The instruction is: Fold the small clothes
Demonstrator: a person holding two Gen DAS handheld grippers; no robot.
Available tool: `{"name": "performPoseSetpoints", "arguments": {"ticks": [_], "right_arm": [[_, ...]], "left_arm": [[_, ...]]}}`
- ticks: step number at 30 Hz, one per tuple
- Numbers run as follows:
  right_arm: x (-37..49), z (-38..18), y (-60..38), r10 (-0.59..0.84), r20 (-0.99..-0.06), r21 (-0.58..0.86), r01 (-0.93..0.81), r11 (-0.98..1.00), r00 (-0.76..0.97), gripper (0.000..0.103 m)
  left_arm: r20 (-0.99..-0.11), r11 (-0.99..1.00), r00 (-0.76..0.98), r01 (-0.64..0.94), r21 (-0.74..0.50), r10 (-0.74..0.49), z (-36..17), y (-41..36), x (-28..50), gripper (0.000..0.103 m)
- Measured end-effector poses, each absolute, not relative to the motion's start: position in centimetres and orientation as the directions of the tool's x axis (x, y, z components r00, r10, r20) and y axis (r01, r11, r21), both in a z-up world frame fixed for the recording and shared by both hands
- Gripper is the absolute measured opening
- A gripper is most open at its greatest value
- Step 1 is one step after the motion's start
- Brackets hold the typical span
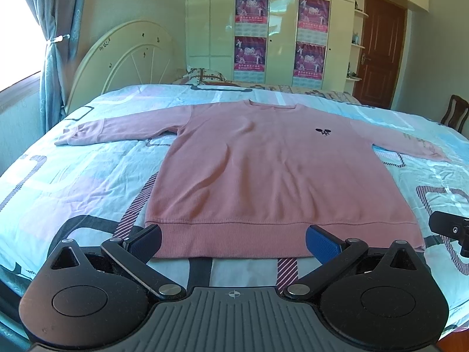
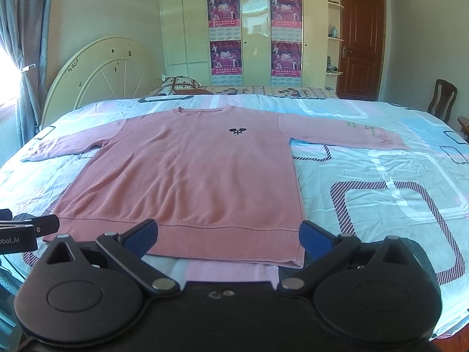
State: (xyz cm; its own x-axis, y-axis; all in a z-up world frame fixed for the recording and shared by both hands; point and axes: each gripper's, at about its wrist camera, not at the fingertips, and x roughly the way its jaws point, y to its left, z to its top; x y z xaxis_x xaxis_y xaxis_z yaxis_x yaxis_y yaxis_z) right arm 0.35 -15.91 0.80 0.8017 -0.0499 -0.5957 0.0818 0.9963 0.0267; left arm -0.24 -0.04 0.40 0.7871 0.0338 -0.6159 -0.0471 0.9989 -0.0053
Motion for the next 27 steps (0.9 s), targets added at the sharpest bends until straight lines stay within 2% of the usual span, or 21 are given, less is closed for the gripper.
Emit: {"name": "performPoseSetpoints", "arguments": {"ticks": [27], "right_arm": [[0.52, 1.03, -15.75, -0.047, -0.598, 0.026, 0.079, 0.997, 0.8, 0.103]], "left_arm": [[-0.619, 0.998, 0.784, -0.063, -0.007, 0.045, 0.39, -0.05, -0.22, 0.103]]}}
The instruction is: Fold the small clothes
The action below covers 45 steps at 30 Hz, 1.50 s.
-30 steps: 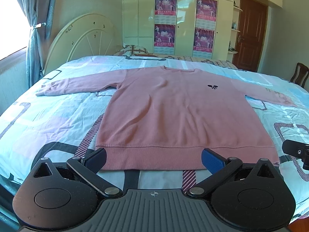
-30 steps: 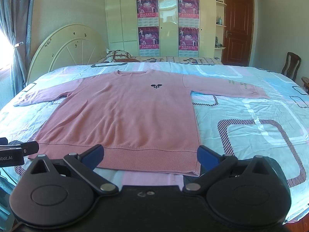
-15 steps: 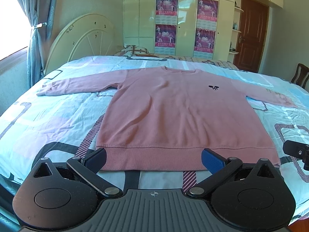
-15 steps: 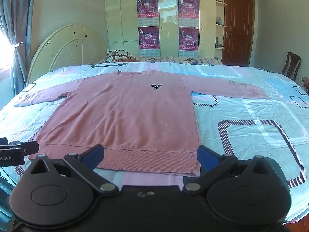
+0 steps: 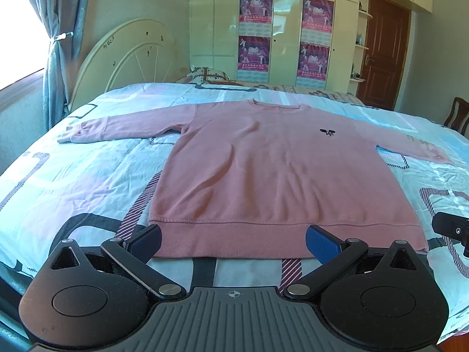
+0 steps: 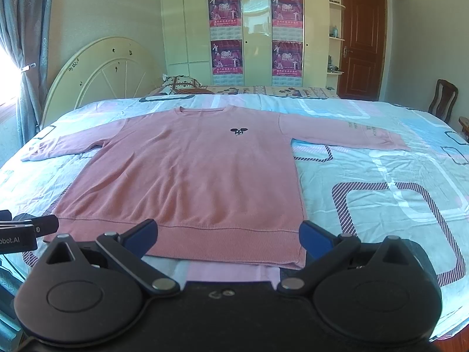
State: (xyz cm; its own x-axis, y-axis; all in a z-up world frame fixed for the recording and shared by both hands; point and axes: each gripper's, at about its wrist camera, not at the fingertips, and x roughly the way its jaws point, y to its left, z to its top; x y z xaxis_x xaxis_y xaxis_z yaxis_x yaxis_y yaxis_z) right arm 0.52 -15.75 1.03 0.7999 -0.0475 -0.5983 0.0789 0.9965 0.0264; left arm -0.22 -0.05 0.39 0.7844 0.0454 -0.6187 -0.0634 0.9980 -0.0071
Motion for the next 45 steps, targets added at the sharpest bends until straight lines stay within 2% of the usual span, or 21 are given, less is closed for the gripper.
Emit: {"name": "performPoseSetpoints", "arguments": {"ticks": [12, 19, 24, 33, 36, 42, 45], "right_arm": [[1.2, 0.9, -16.1, -0.061, -0.606, 0.023, 0.094, 0.995, 0.793, 0.103], [3.1, 0.9, -17.5, -0.103, -0.607, 0.007, 0.135, 0.991, 0.788, 0.103], [5.3, 1.4, -20.0, -0.16, -0.596, 0.002, 0.2, 0.98, 0.787, 0.103], [10.2, 1.2, -26.4, -0.261, -0.591, 0.002, 0.325, 0.946, 0.764, 0.103], [12.1, 1.1, -28.7, -0.28, -0.59, 0.004, 0.35, 0.937, 0.757, 0.103], [15.8, 0.4, -32.8, -0.319, -0.589, -0.006, 0.39, 0.921, 0.742, 0.103], [17.7, -0.2, -35.4, -0.345, -0.595, -0.017, 0.417, 0.909, 0.726, 0.103]], "left_arm": [[-0.613, 0.998, 0.789, -0.055, -0.008, 0.039, 0.3, -0.2, 0.7, 0.103], [-0.605, 0.999, 0.797, -0.031, -0.038, 0.002, 0.8, -0.7, 3.7, 0.103], [-0.608, 0.992, 0.79, 0.012, -0.123, -0.085, 0.9, -1.5, 7.6, 0.103], [-0.594, 0.978, 0.784, 0.081, -0.192, -0.181, 0.6, -4.8, 14.9, 0.103], [-0.6, 0.982, 0.783, 0.067, -0.175, -0.16, 0.4, -5.9, 17.1, 0.103], [-0.597, 0.996, 0.799, 0.091, -0.005, -0.076, 0.4, -9.1, 21.1, 0.103], [-0.561, 0.997, 0.828, 0.063, 0.046, -0.026, 0.4, -10.2, 22.5, 0.103]]}}
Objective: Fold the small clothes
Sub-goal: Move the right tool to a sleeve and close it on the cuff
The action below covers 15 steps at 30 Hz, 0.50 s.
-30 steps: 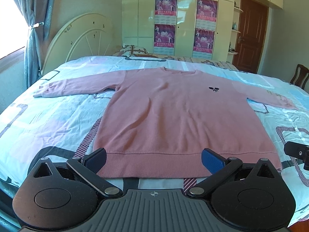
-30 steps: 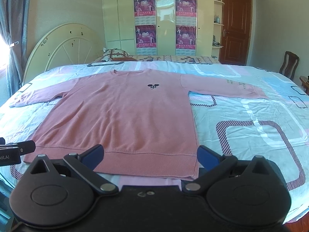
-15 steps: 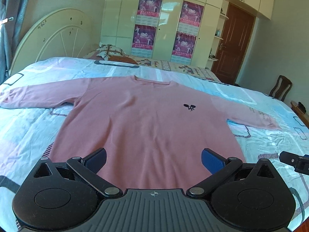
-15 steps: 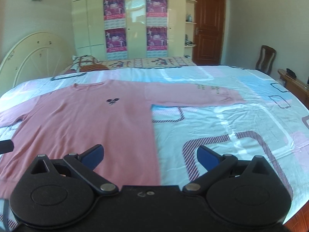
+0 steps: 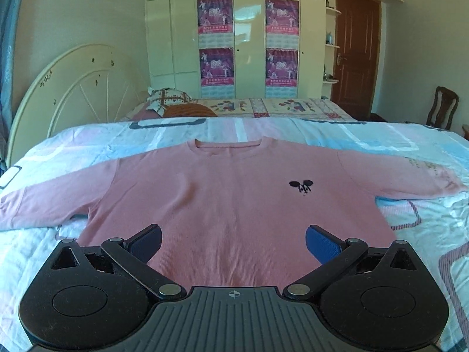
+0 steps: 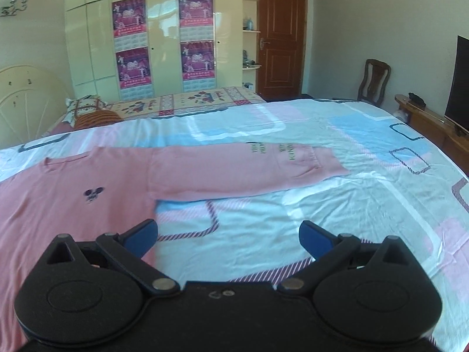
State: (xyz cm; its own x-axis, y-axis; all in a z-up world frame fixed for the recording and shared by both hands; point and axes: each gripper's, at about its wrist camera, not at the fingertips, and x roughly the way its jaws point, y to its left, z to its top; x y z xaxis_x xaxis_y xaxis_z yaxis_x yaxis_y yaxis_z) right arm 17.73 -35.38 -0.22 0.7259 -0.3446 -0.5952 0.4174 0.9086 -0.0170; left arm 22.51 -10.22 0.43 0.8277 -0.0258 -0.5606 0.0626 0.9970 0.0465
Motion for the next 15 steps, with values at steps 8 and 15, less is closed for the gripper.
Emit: {"name": "performPoseSetpoints", "arguments": {"ticks": [8, 15], "right_arm": [[22.1, -2.2, -42.6, -0.467, -0.54, -0.107, 0.493, 0.863, 0.7, 0.103], [24.8, -5.0, -50.9, -0.437, -0.615, 0.049, 0.585, 0.81, 0.657, 0.098]], "left_arm": [[-0.572, 0.996, 0.819, 0.083, 0.035, -0.048, 0.5, -12.9, 27.0, 0.103], [-0.63, 0.995, 0.774, 0.098, 0.016, -0.067, -1.6, -15.7, 31.4, 0.103]]}}
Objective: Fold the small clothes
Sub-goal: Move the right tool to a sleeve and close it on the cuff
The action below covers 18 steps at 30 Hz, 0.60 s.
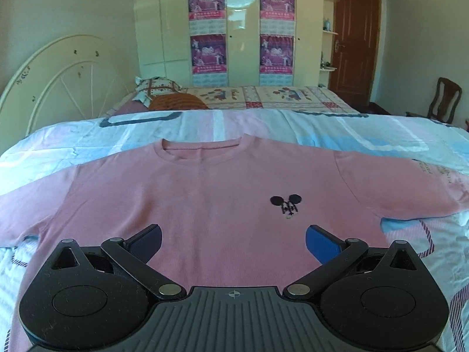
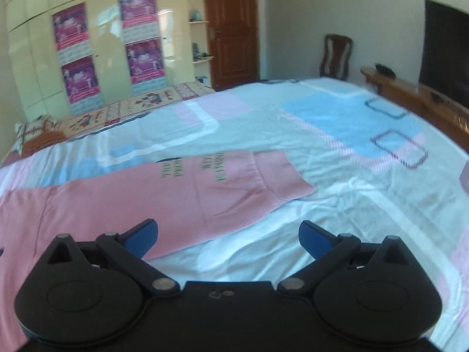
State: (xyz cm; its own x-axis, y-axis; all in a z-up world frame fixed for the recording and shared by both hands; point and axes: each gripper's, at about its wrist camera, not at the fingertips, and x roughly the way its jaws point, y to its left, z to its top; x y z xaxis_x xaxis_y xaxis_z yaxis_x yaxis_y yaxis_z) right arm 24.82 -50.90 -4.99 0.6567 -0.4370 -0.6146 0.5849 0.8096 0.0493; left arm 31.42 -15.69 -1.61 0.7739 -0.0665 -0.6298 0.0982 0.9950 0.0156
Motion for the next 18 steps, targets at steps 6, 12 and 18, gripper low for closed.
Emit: {"name": "performPoseSetpoints", "arguments": {"ticks": [6, 12, 18], "right_arm": [[26.3, -7.9, -56.3, -0.396, -0.659, 0.172, 0.641, 0.748, 0.64, 0.058], [26.2, -9.8, -60.1, -0.359, -0.642, 0.328, 0.665, 0.67, 0.678, 0.046], [25.9, -10.1, -62.4, -0.336, -0.626, 0.43, 0.672, 0.604, 0.703, 0.009]], "left_arm": [[-0.642, 0.993, 0.764, 0.117, 0.03, -0.071, -2.6, -17.9, 33.7, 0.103], [-0.682, 0.995, 0.727, 0.098, -0.012, -0.08, -3.6, -18.0, 35.5, 0.103], [-0.686, 0.997, 0.725, 0.062, -0.033, -0.068, -3.9, -16.6, 36.5, 0.103]]}}
